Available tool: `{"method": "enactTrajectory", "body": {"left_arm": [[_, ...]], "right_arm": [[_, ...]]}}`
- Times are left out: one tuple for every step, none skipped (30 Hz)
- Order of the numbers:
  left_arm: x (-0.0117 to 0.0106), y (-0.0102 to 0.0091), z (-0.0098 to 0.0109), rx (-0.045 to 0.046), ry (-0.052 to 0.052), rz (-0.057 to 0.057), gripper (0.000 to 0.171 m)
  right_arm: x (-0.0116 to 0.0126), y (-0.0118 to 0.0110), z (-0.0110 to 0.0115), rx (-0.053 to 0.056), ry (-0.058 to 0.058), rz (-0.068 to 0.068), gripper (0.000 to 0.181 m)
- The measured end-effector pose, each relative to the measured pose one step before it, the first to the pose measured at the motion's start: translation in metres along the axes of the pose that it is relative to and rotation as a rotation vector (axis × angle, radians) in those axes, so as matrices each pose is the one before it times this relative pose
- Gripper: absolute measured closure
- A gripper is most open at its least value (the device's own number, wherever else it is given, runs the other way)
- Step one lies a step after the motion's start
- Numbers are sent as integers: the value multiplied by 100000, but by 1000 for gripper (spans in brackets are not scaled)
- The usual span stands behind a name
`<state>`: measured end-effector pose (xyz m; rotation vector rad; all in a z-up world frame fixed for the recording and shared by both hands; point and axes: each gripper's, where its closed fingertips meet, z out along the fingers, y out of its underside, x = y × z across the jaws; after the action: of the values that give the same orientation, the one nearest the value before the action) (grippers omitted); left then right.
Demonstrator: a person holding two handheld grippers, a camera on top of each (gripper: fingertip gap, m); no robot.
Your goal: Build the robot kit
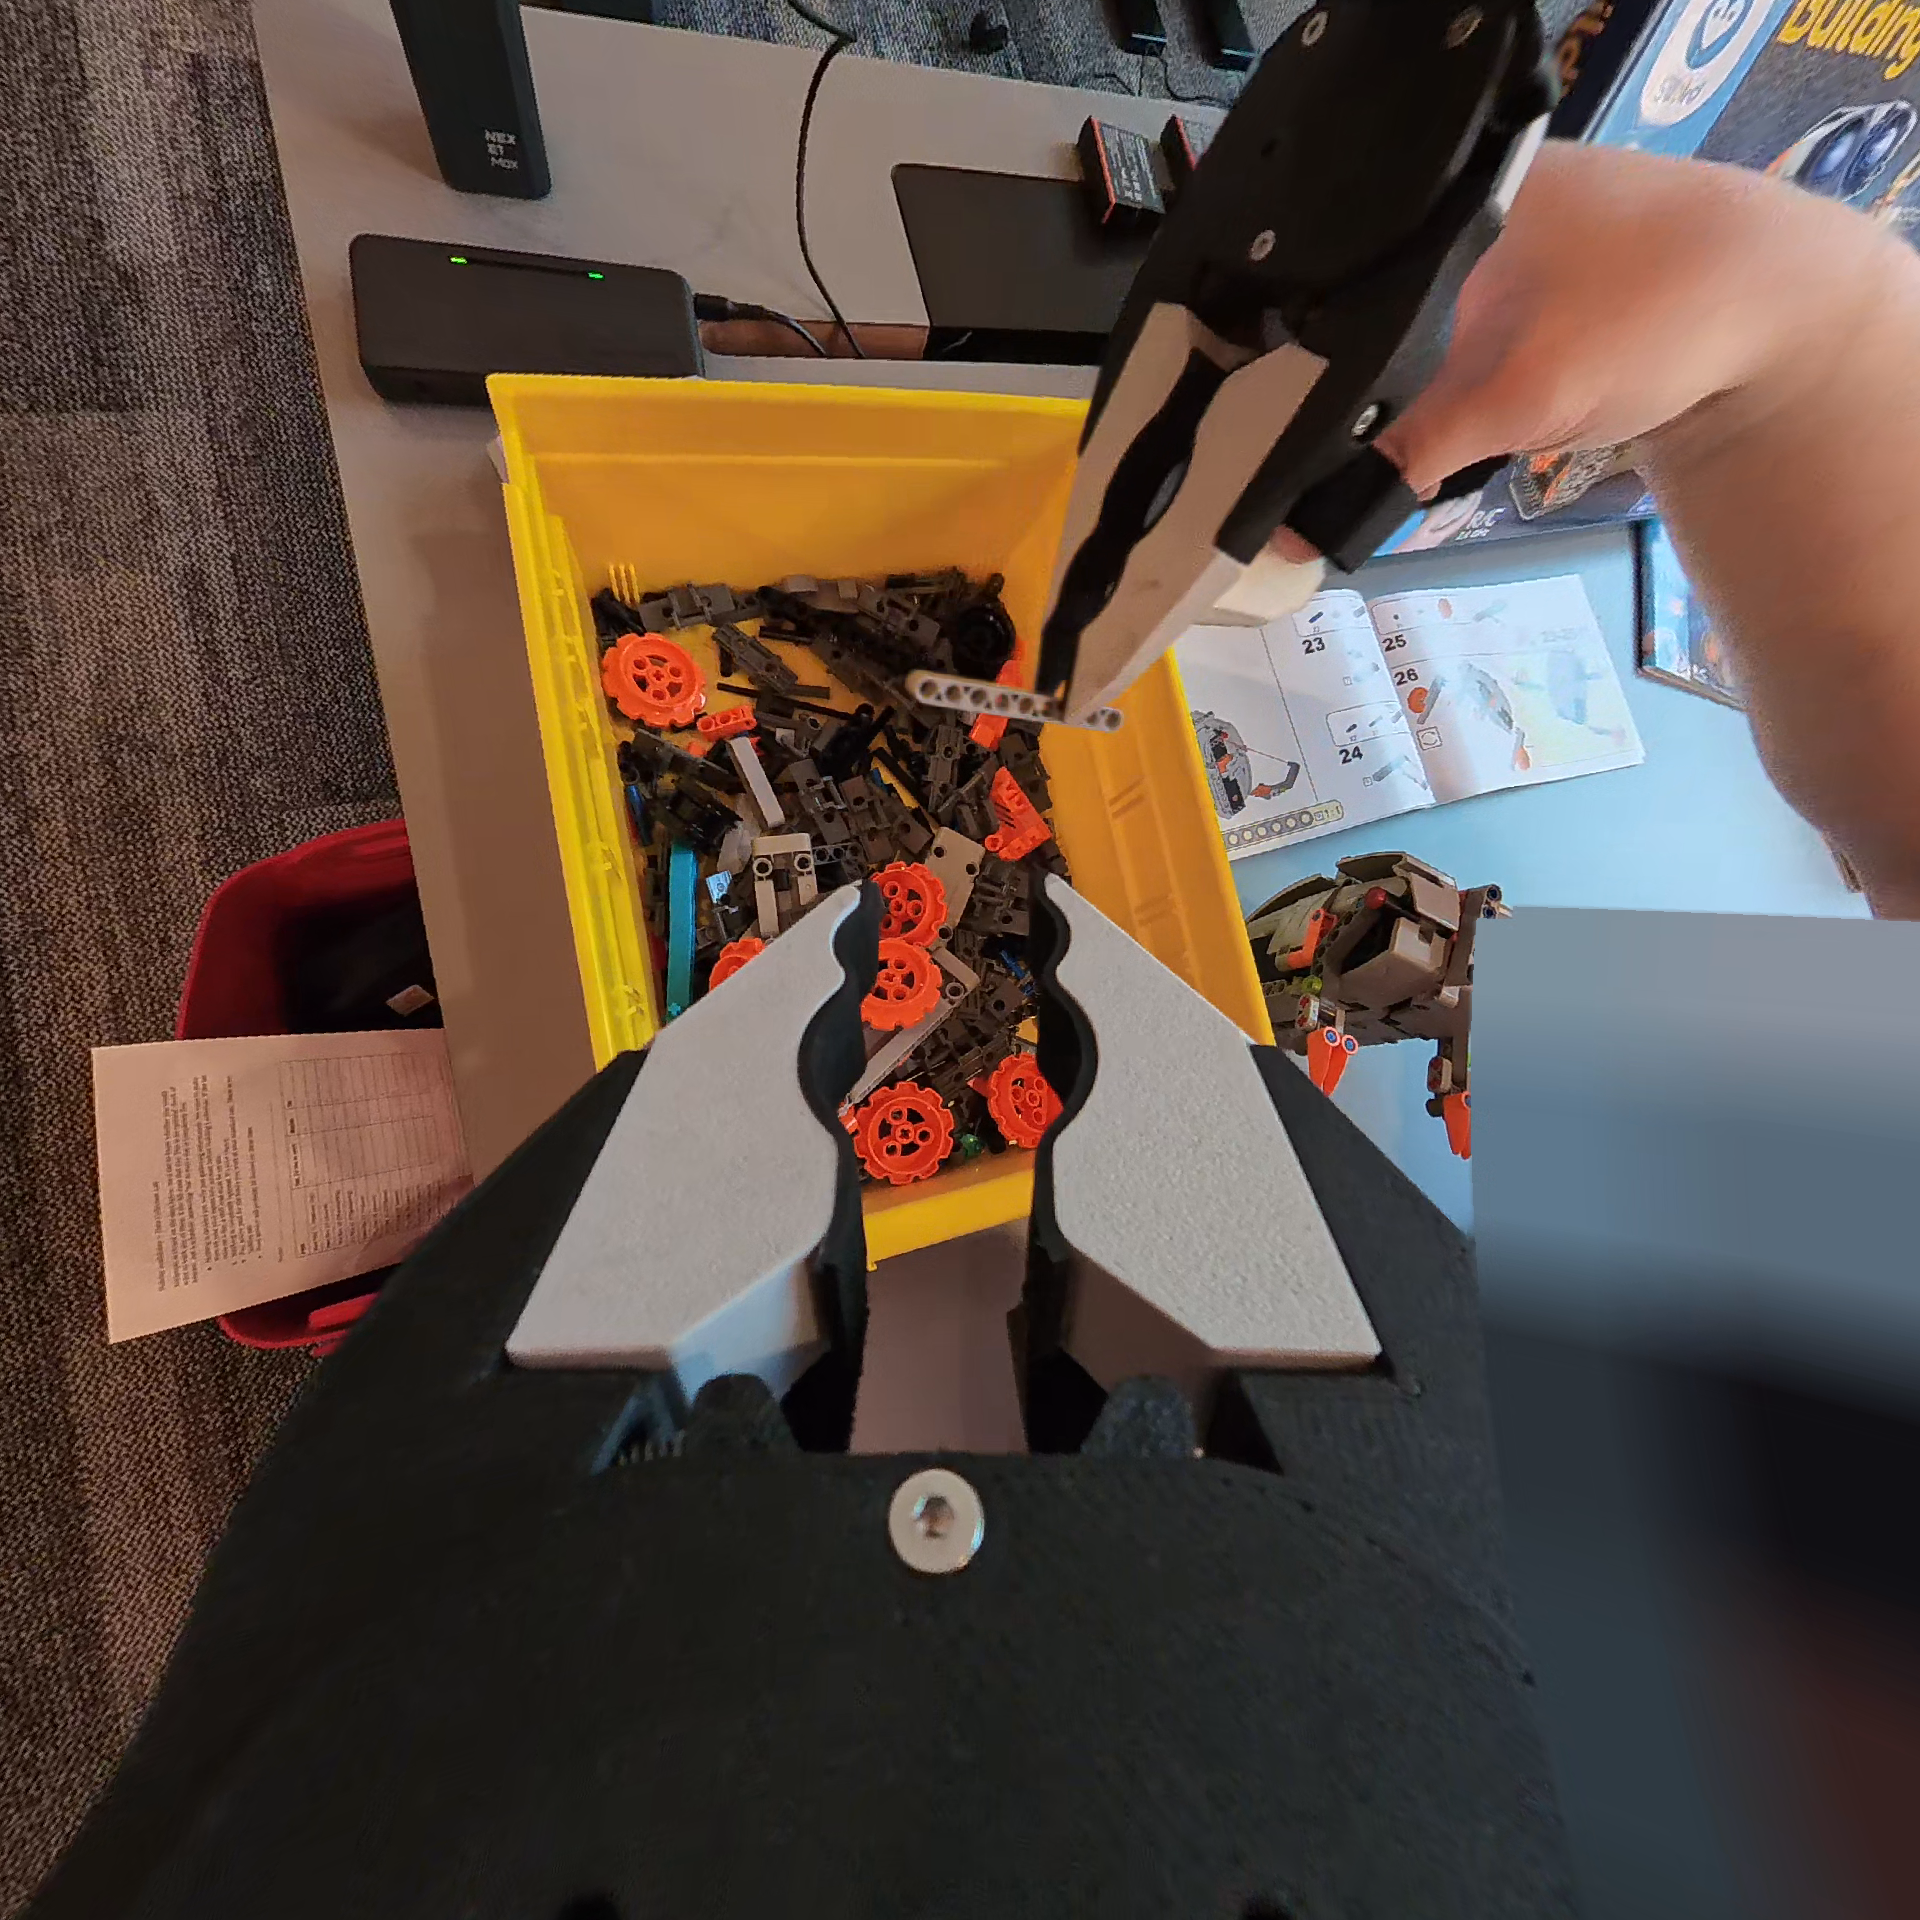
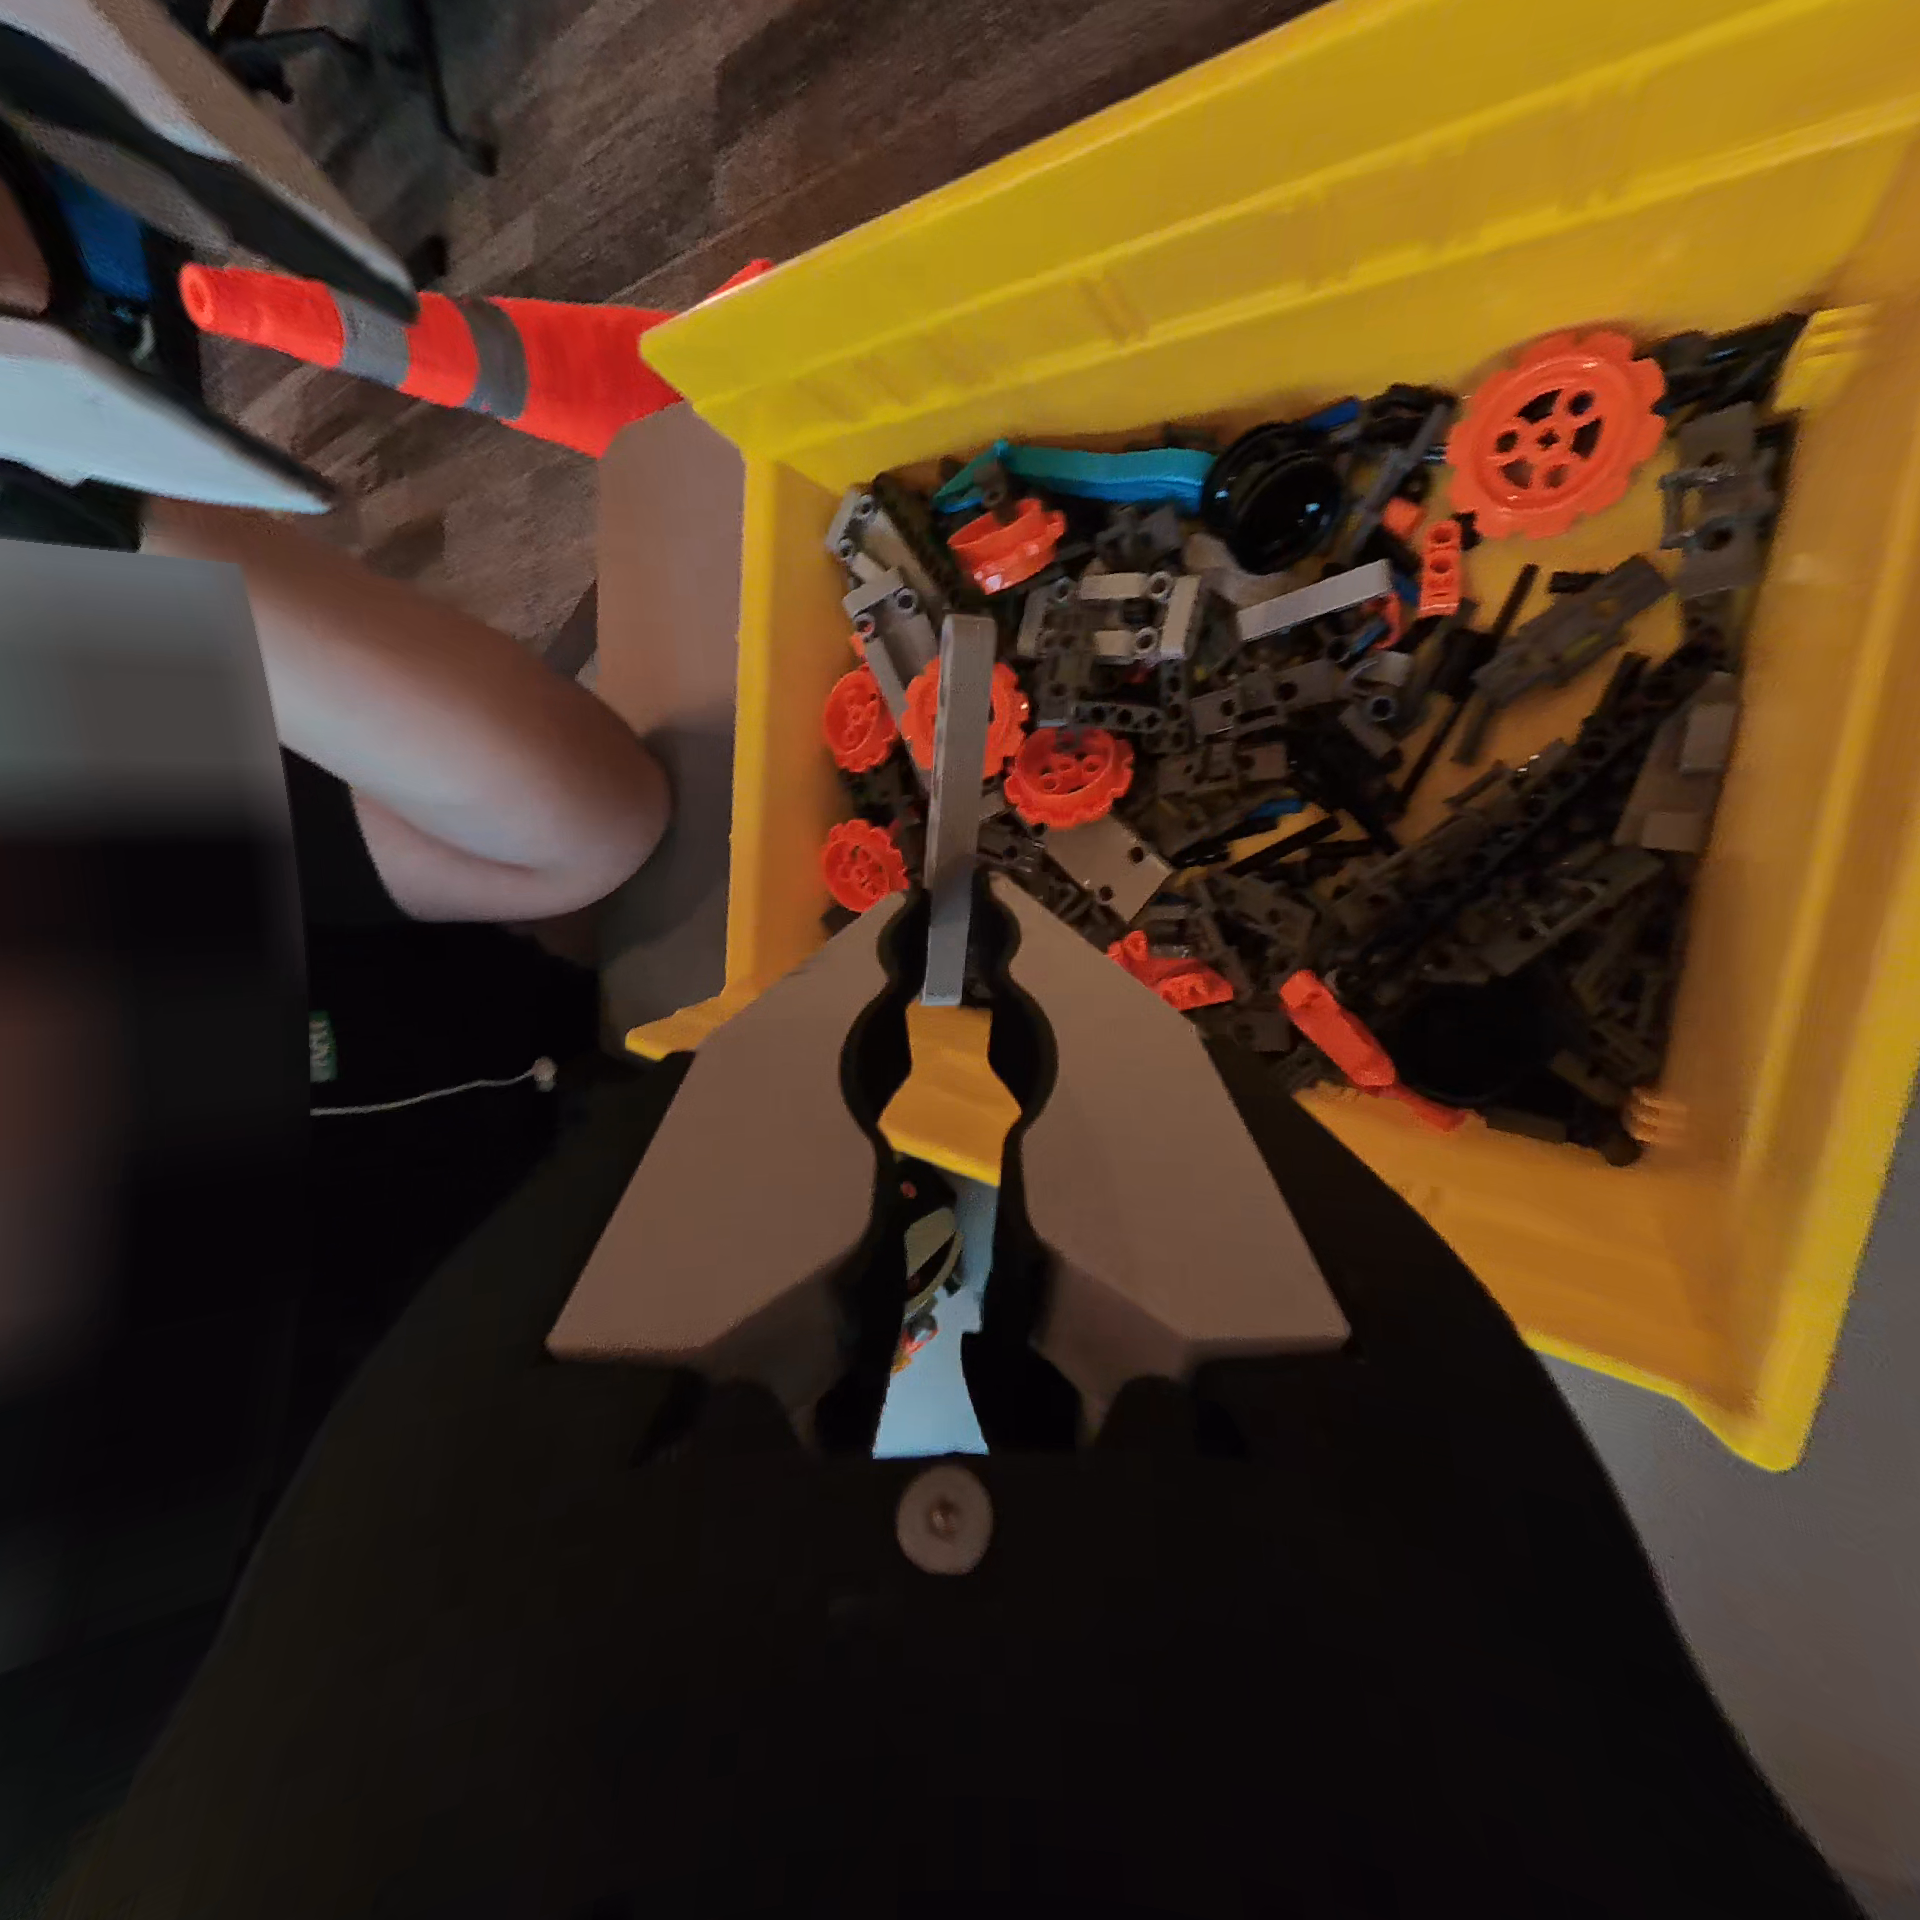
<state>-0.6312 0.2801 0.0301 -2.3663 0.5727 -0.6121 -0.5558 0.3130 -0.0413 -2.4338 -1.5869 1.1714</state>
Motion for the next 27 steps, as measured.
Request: {"method": "enactTrajectory", "body": {"left_arm": [[-5,-10,6,21,-26,-53,145],[24,-9,-2,52,53,-7,145],[35,0,-11,6,9,175,145],[20,7,0,-15,-122,190,145],[18,-6,5,-4,-86,21,145],[35,-7,5,4,33,28,145],[44,-25,22,-38,-13,228,145],[26,21,33,-195,-134,308,145],[26,23,49,-337,-118,181,145],[25,32,42,-300,2,54,145],[20,16,30,-145,2,24,145],[8,-9,3,-18,-69,10,145],[11,-6,-4,27,-37,1,145],[15,5,-16,68,-26,6,145],[5,-17,-45,174,-81,0,145],[-1,-31,-38,273,-134,-23,145],[5,-45,-37,311,-178,-40,145],[31,-42,-27,228,-116,52,145],[27,0,4,-21,-45,180,146],[24,34,33,-276,-85,209,145],[0,39,45,-337,-35,116,145],[4,22,47,-225,54,-70,145],[-21,-5,23,-56,-16,-234,145],[-34,-34,-3,98,-108,-268,145],[-14,-25,15,80,-106,-158,145],[20,10,10,-97,-102,53,145],[36,37,18,-243,-79,248,145]], "right_arm": [[-481,174,-122,-1164,-1932,-1093,174],[-563,162,-106,-1164,-2632,-967,174],[-632,157,-78,-1103,-3326,-802,174],[-663,113,-85,-1068,-3625,-842,174],[-1066,62,-118,-464,-5976,-1667,174],[-1297,9,-135,114,-7187,-1883,174],[-892,-91,-154,707,-4653,-1414,174],[-466,-111,-146,850,-2198,-1127,174],[-346,-38,-133,360,-1659,-766,174],[-206,62,-119,-234,-991,-391,174],[57,98,-109,-473,450,-38,174],[186,32,-103,-78,1103,124,174],[163,-73,-87,678,658,151,174],[512,-95,-33,808,2480,700,174],[1297,-47,-13,113,7076,679,173],[1357,57,129,-901,7464,-533,174],[548,59,302,-1127,2556,-1306,174],[-112,-70,347,-435,-1581,-36,174],[-100,-104,296,-514,-1962,2125,174],[36,-169,272,-422,-1454,1994,174],[489,-267,233,-96,1397,460,174],[1528,-306,168,-353,7970,-455,174],[2478,-212,145,-1779,14009,-831,174],[2738,-370,243,-1552,15944,-1237,174],[2763,-385,404,-1971,16911,-1391,175],[2110,-467,623,-1898,14042,-2346,175],[1573,-452,702,-1955,11737,-3528,174]]}}
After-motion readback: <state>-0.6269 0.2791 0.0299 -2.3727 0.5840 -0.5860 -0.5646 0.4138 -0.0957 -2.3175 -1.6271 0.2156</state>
